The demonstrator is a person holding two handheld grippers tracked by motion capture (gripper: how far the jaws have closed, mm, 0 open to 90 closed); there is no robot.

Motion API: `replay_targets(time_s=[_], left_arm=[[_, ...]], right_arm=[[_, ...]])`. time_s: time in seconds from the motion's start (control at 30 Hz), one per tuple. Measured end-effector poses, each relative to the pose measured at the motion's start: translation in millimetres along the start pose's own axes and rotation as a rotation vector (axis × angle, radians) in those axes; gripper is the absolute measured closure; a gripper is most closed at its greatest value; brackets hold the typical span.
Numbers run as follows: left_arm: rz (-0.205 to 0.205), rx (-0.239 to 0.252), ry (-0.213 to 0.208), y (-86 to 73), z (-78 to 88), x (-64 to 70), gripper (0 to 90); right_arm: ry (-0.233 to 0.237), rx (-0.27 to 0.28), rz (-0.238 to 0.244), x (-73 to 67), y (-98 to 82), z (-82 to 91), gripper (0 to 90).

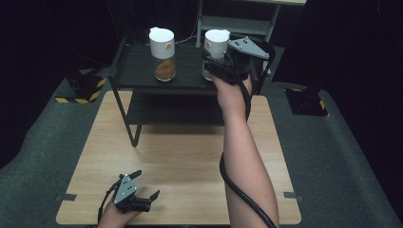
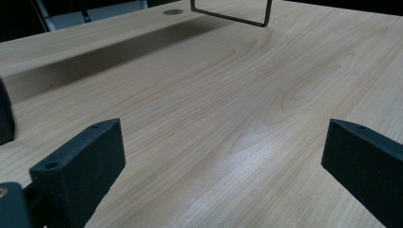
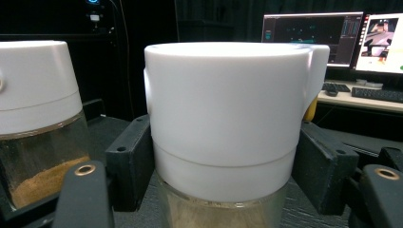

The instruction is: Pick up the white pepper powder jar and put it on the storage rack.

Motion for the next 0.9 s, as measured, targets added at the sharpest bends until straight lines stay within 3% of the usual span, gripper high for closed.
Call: replay_targets(time_s=[0.3,0.63,0.73,0.9], left_arm=[[-0.001,0.003,0.006,-0.2,0.3,0.4,0.9],[0.003,0.003,0.003,-0.4,0.6,-0.3,0.9],[0.001,0.004,0.003,-0.4,0.7,0.1,0.9],[0.003,0.001,0.002,-0.3,0.4,-0.3,0.9]], right_arm=[[0.006,-0.018,-0.012,-0.3,2.0,-2.2,25.3],[-0.015,-0.034,-0.041,1.0,0.5,-3.4,6.3],[-0.025,-0.029,-0.035,0.0,-0.8,-3.2,0.4],[-0.014,-0.028,-0.011,-1.2,-1.0,-0.9,0.0]])
Point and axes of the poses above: each handheld gripper's, and its own axes: z roughly backward along the jaws, y roughly out of its top, x roughly to its right, the point moved 8 cm from there along -z, roughly forward along the jaws, and after that the axes turned 15 degrees about y, right-handed, at the moved point
